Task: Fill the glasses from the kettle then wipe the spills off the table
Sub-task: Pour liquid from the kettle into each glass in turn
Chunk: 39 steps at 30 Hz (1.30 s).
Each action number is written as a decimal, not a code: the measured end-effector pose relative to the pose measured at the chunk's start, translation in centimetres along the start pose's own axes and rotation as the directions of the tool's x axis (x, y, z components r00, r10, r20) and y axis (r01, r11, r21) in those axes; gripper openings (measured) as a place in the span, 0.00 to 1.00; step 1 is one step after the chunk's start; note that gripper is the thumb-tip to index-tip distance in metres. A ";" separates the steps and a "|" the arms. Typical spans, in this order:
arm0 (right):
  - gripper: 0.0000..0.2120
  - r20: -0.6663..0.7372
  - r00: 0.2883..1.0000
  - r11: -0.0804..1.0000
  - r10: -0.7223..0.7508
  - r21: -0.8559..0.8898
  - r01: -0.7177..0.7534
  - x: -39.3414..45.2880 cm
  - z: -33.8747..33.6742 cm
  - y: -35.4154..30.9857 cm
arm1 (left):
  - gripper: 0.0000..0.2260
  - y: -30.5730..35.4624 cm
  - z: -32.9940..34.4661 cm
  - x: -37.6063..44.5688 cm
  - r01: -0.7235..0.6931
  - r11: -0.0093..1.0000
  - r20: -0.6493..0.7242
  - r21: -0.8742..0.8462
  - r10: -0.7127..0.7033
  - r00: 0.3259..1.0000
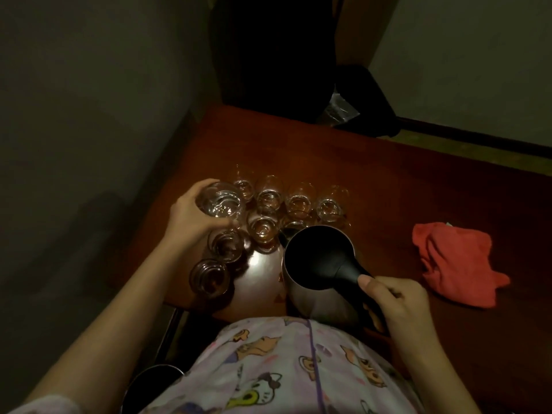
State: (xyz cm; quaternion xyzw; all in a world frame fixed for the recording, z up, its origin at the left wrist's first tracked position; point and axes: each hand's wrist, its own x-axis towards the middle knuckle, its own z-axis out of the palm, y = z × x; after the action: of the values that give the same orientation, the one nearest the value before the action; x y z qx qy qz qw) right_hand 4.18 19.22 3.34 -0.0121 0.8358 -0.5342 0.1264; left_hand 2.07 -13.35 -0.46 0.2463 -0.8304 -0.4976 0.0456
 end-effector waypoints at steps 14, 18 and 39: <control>0.25 -0.046 0.998 0.993 0.033 -0.114 -0.038 0.4 1.0 -0.6 | 0.37 -2.8 3.0 4.4 0.127 0.984 0.052 0.126 -0.134 0.990; 0.25 -0.064 0.996 0.988 0.055 -0.141 -0.063 0.5 1.4 -0.9 | 0.37 -3.3 3.7 5.0 0.169 0.982 0.074 0.085 -0.175 0.982; 0.29 -0.059 0.996 0.970 0.072 -0.227 -0.084 1.2 2.7 -1.8 | 0.37 -4.4 3.5 6.2 0.221 0.973 0.220 0.062 -0.229 0.948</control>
State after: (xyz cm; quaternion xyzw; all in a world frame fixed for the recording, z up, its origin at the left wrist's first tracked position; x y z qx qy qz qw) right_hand 3.44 15.88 3.68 0.0197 0.8944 -0.4291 0.1242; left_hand -2.83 -15.04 -7.04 0.2821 -0.8056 -0.5091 -0.1107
